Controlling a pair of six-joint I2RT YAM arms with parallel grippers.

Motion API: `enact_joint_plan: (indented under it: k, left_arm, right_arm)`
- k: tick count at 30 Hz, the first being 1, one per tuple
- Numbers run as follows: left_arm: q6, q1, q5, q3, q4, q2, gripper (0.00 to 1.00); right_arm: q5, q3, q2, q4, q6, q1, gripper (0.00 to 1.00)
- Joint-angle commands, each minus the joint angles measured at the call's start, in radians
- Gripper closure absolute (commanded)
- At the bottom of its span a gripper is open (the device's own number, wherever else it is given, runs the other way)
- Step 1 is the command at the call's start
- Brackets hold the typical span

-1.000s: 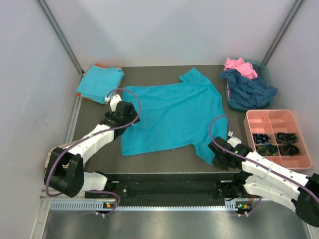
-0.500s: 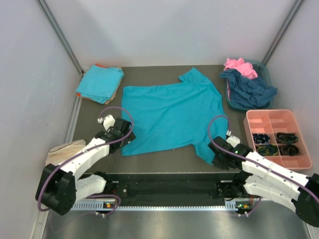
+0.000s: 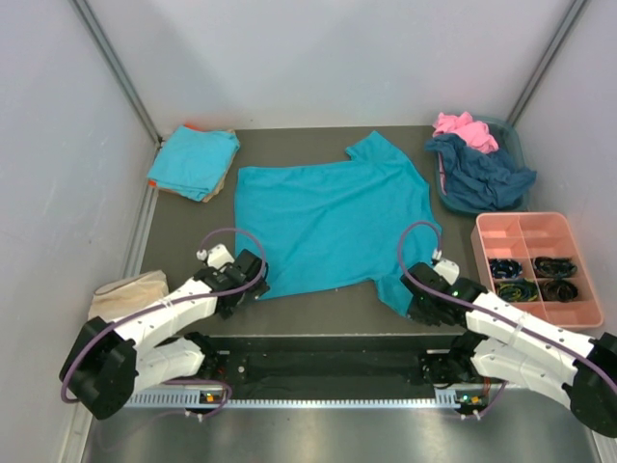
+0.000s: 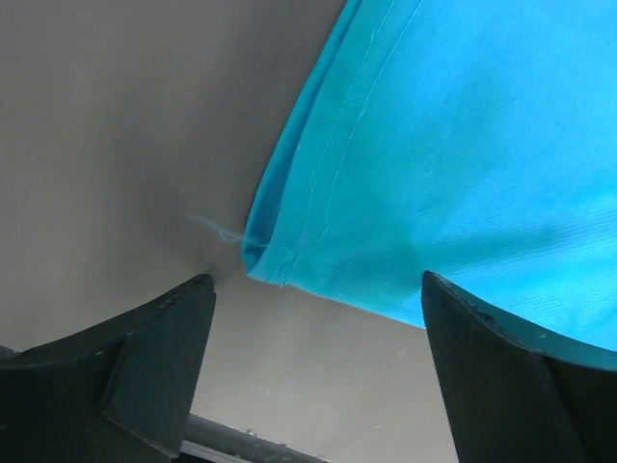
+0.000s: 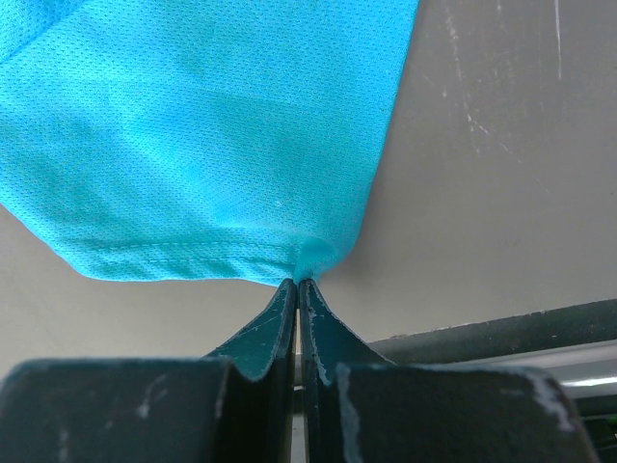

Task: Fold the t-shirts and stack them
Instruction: Flatten the tshirt out

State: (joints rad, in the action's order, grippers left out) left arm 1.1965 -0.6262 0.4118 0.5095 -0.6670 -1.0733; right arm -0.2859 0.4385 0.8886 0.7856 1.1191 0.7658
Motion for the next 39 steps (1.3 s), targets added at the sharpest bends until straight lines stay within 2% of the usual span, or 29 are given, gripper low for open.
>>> enact_joint_plan:
  k: [1, 6, 10, 27, 30, 31, 39]
  left_arm:
    - [0.064, -0.026, 0.051, -0.014, -0.036, 0.002, 0.11]
    - [0.074, -0.026, 0.133, -0.011, -0.063, 0.012, 0.22]
    - [0.087, -0.026, 0.191, -0.002, -0.089, 0.015, 0.25]
    - [0.063, -0.026, 0.151, -0.031, 0.000, -0.040, 0.52]
    - [0.058, -0.026, 0.139, -0.040, 0.023, -0.051, 0.61]
    - [0.057, -0.026, 0.137, -0.048, 0.027, -0.054, 0.67]
    - [0.057, -0.026, 0.136, -0.055, 0.056, -0.079, 0.78]
  right_arm:
    - [-0.006, 0.006, -0.002, -0.026, -0.010, 0.015, 1.00]
    - [-0.004, 0.008, -0.002, -0.036, -0.015, 0.013, 1.00]
    - [-0.006, 0.014, 0.015, -0.039, -0.021, 0.015, 1.00]
    - [0.004, 0.022, 0.032, -0.040, -0.027, 0.015, 1.00]
    - [0.004, 0.020, 0.032, -0.039, -0.025, 0.013, 1.00]
    - [0.002, 0.020, 0.032, -0.039, -0.025, 0.015, 1.00]
    - [-0.002, 0.031, 0.042, -0.034, -0.030, 0.015, 1.00]
